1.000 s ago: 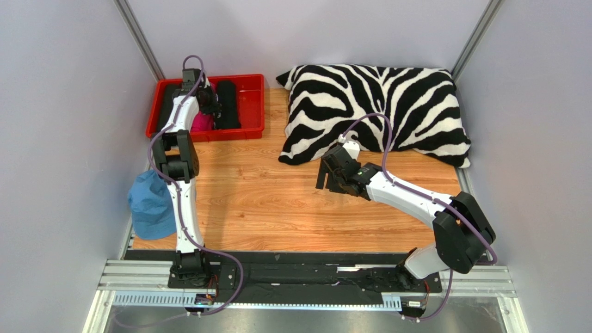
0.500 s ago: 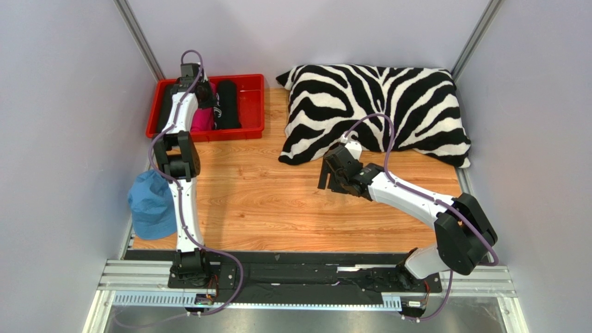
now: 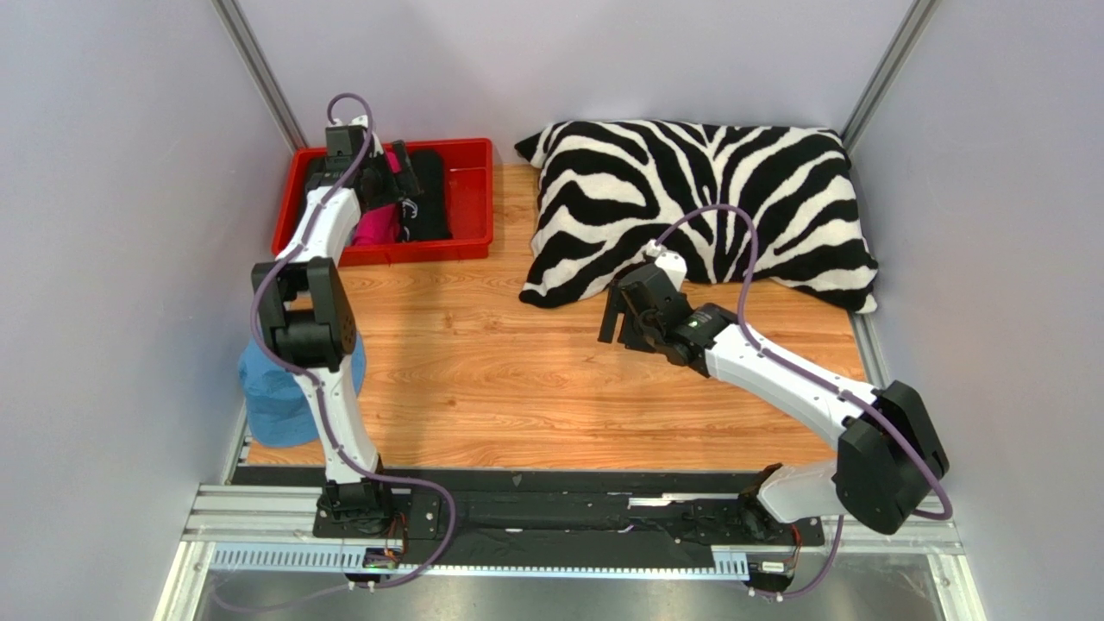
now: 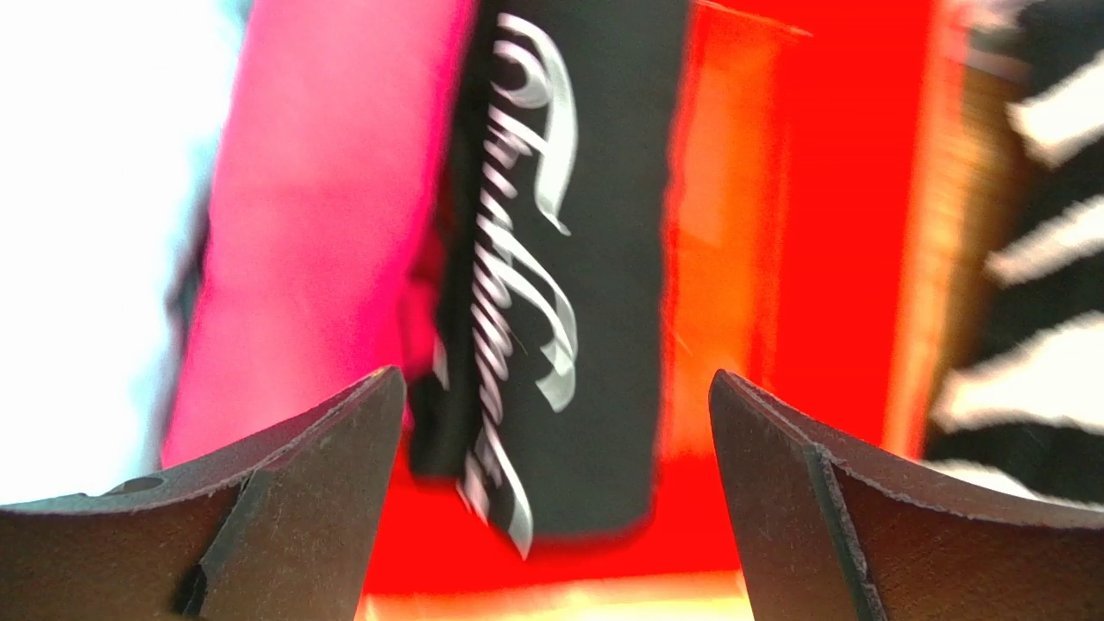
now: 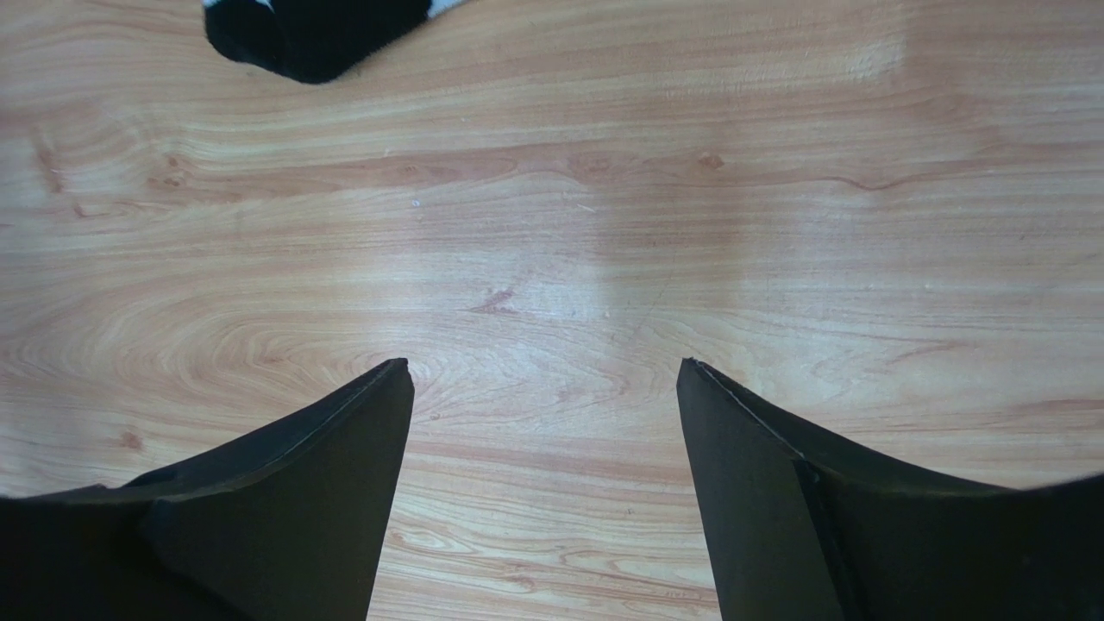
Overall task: Roll the t-shirts
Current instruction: Reset both arms
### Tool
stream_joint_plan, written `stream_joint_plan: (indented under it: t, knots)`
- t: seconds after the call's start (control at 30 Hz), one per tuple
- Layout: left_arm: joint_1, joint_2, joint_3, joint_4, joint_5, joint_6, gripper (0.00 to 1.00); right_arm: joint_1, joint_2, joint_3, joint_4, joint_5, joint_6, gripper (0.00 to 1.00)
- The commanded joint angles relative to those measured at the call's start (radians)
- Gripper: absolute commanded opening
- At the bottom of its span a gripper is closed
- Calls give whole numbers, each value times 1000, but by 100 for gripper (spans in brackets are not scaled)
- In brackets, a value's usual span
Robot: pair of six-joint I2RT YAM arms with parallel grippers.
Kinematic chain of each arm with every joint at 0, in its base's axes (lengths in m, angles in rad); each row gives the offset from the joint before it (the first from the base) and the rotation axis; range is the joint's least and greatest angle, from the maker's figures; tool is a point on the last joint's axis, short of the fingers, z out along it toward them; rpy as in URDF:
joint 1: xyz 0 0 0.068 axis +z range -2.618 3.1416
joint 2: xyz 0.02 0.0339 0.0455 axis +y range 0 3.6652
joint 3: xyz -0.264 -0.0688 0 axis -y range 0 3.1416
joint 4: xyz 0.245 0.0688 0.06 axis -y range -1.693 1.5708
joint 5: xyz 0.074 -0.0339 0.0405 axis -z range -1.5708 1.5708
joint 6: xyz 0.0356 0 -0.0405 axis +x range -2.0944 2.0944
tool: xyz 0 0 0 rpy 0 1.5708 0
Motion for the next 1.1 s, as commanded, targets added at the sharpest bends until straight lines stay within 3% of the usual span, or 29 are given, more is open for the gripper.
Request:
stream_joint_plan:
  t: [0.0,0.13,0.33,0.4,0.5,0.57,0.83,1.07]
  knots:
    - [-74,-237,-174,128,-7,-40,95,-19,-114,36,-1,37,-24,80]
    - [-178,-415,-430,158,-38,-68,96,-19,-210,2,-46,87,-23,80]
    - [-433,-770,-749,169,-139,-137,98,-19,-379,-73,-90,205,18,82]
    - [-553,-841,-811,160,-144,-167,98,-21,-413,-99,-89,218,22,82]
    - [-704,-958,-889,85,-257,-189,98,-21,-456,-113,-128,242,23,82]
    - [-760,-1036,-937,50,-276,-215,98,-21,-470,-114,-150,230,14,82]
    - [-814,-1360,-1074,-55,-230,-258,99,-21,-496,-140,-216,233,40,82]
    - [-814,-1389,-1025,-96,-248,-234,99,-21,-494,-144,-230,250,45,82]
